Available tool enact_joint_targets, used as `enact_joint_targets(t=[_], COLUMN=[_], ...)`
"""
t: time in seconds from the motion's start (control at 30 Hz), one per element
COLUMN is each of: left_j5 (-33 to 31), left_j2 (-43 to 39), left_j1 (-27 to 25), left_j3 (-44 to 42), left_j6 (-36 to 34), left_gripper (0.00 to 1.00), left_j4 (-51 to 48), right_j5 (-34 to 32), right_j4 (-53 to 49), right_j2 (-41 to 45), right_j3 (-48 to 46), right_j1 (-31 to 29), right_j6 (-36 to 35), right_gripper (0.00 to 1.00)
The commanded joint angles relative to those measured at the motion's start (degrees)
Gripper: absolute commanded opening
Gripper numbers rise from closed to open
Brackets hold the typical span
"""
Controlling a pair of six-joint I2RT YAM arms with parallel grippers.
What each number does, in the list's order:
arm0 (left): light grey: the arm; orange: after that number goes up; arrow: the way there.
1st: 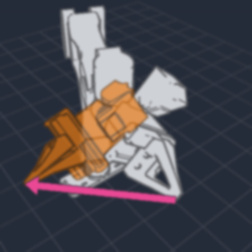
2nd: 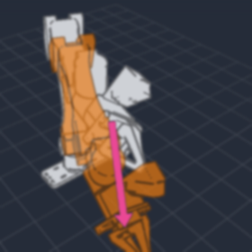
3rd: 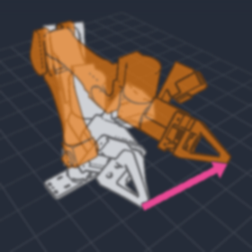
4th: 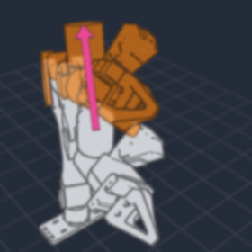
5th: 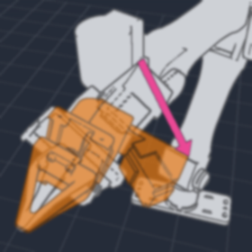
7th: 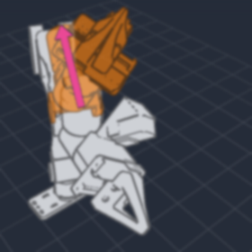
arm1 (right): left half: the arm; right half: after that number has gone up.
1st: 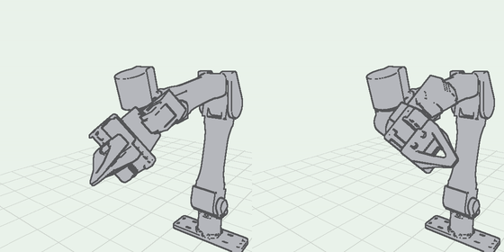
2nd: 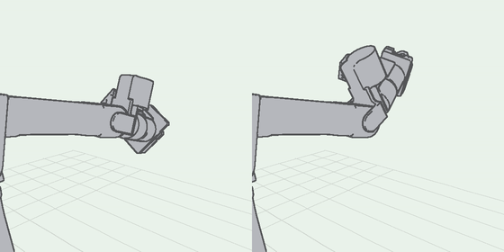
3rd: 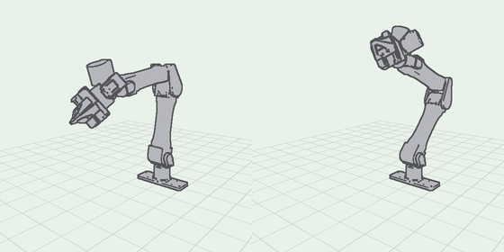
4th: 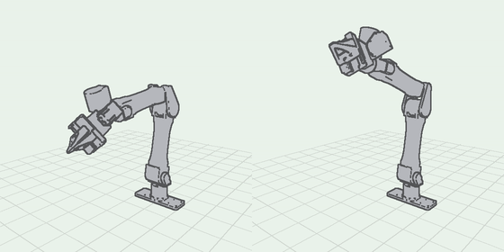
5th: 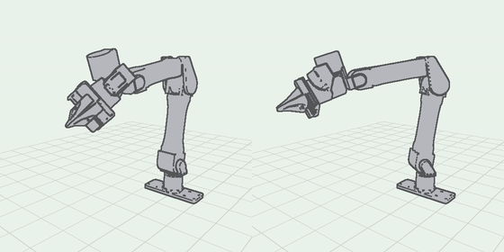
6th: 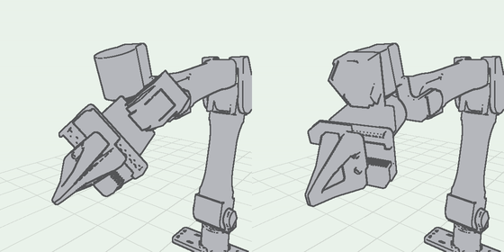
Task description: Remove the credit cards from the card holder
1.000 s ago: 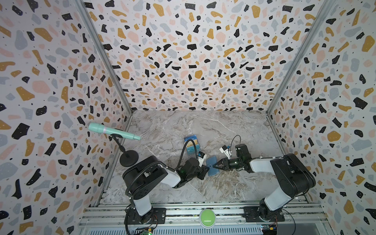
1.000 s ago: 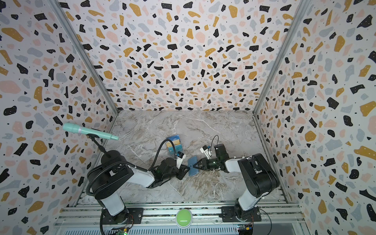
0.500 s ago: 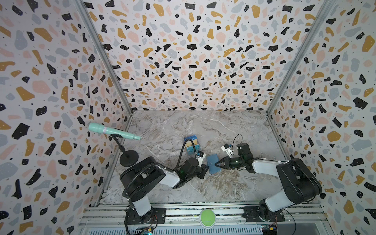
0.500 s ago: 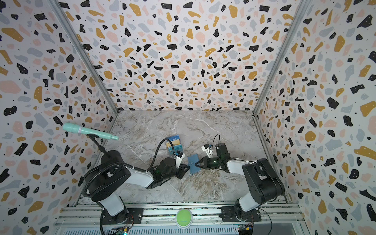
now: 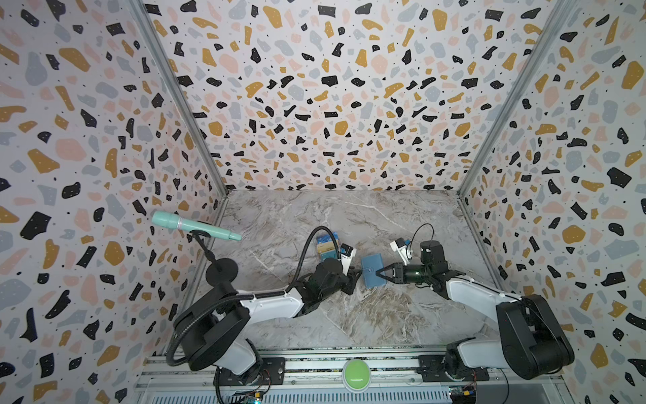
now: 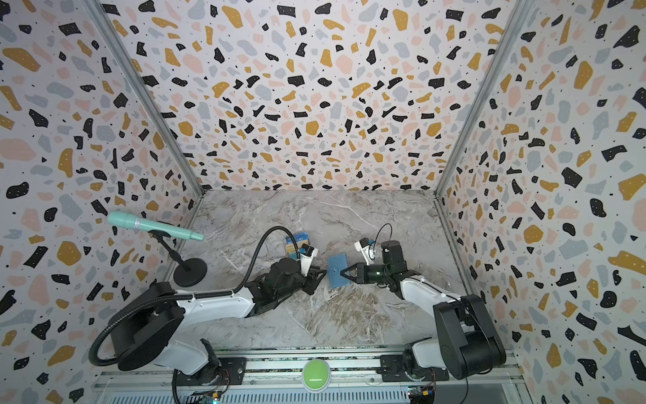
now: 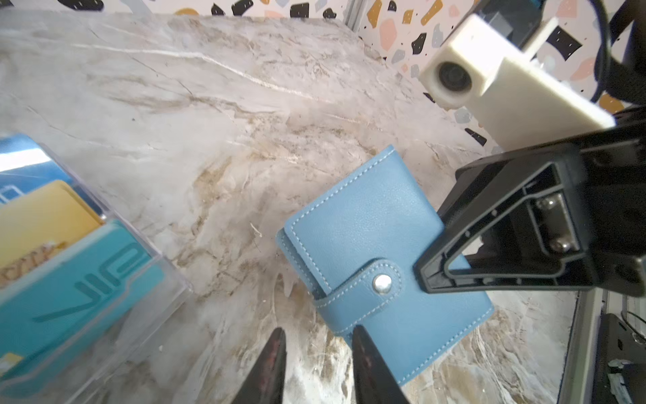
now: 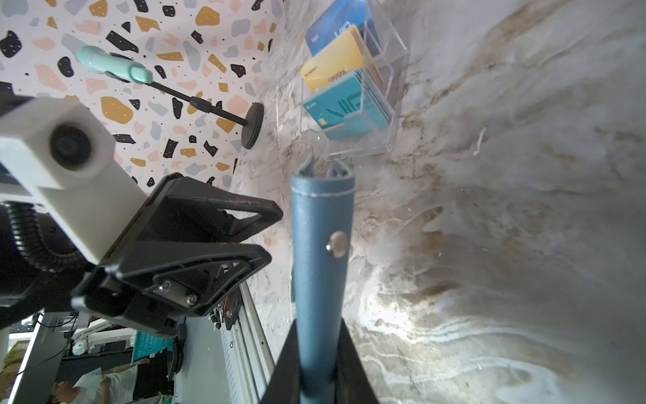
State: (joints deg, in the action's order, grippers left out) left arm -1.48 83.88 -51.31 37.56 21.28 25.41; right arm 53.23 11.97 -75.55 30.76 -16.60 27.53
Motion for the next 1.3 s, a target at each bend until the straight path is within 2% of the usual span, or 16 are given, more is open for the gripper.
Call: enact_joint_targets(t=[0.0,0.2,0.43,0.63,0.8,0.87,1.03,1.27], left_j5=[-2.0,-1.1,-0.3,1.6,2.2,1.4,-0.8,0.4], left_j2=[-3.6,-9.3,-9.5,-6.8,-5.4,-5.7,-5.5,-2.7], left_j1=[-0.3,-0.4,-0.4,-0.3,-0.4,-0.5,-0.5,-0.7], left_j3=[2.5,3.3,5.9,8.1,9.3,9.2,10.2,13.2], left_j6=[-1.3,0.6,1.9,6.3,11.3,12.3,12.6,12.9], left_gripper=[0.34,0.33,0.28,0.30,0.45,0.48,0.43,0.39], left_j4=[-5.7,-7.1,-8.8,-6.9,-5.6,-5.8,-8.6,-9.4], right_j5=[-1.3,-1.3,-1.2,-9.1,-16.0,-17.9,-21.6,-25.0], right_j4=[0.9,7.0,10.4,7.8,8.2,8.8,9.0,7.1], right_j2=[5.0,8.3,10.1,11.6,12.0,12.5,14.1,15.4], right_j3=[-0.6,-2.0,-2.4,-0.8,-0.2,-0.2,0.2,1.2], right_j1=[-0.1,-0.1,-0.4,-4.5,-6.9,-7.1,-8.0,-9.9], right_j6=[-3.1,-1.7,-1.2,-3.8,-3.6,-3.4,-3.4,-5.2], right_gripper=[0.01,0.00,0.00,0.00,0.00,0.00,0.00,0.00])
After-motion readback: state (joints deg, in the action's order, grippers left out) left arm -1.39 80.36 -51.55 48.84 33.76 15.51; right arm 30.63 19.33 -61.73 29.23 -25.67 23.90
